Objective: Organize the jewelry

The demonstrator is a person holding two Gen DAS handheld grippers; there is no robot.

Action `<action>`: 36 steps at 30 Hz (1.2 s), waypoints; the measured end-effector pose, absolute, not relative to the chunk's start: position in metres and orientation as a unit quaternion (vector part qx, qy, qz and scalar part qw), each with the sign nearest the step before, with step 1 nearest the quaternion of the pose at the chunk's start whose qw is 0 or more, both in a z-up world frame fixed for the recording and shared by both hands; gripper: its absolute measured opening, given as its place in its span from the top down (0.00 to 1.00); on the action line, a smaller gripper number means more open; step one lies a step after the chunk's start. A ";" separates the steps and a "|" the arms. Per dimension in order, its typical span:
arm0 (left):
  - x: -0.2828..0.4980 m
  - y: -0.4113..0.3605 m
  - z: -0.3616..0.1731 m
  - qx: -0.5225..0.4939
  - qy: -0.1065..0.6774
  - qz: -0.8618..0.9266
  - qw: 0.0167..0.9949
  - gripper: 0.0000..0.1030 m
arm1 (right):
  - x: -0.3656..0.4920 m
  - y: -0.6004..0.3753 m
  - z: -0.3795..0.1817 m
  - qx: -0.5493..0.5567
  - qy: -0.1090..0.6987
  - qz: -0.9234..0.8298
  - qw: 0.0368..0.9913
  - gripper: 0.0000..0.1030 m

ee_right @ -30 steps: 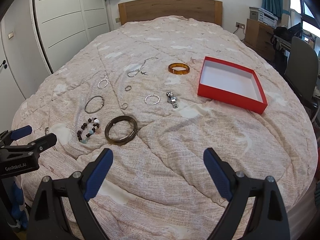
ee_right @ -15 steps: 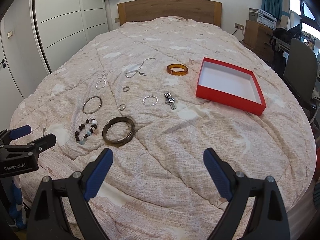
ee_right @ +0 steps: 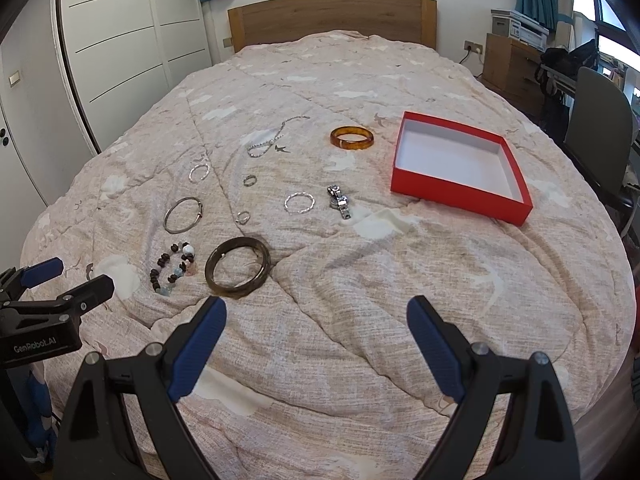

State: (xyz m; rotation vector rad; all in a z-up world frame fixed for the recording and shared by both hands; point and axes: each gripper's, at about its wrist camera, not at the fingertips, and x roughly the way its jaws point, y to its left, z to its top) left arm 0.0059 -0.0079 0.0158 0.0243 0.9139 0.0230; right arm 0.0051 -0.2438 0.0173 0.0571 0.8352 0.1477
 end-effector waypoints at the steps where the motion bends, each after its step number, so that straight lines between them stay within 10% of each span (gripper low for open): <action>1: 0.006 -0.007 0.015 0.012 0.443 0.011 0.896 0.01 | 0.005 -0.244 0.017 0.028 0.406 0.073 0.911 0.11; 20: 0.030 0.013 0.008 0.009 0.469 0.023 0.883 0.06 | 0.019 -0.236 0.005 0.050 0.425 0.144 0.892 0.14; 30: 0.081 0.005 -0.012 -0.017 0.503 -0.040 0.863 0.40 | 0.061 -0.220 -0.007 0.059 0.454 0.223 0.861 0.61; 36: 0.105 0.012 -0.040 -0.038 0.536 -0.050 0.842 0.55 | 0.095 -0.209 -0.030 0.070 0.487 0.244 0.836 0.67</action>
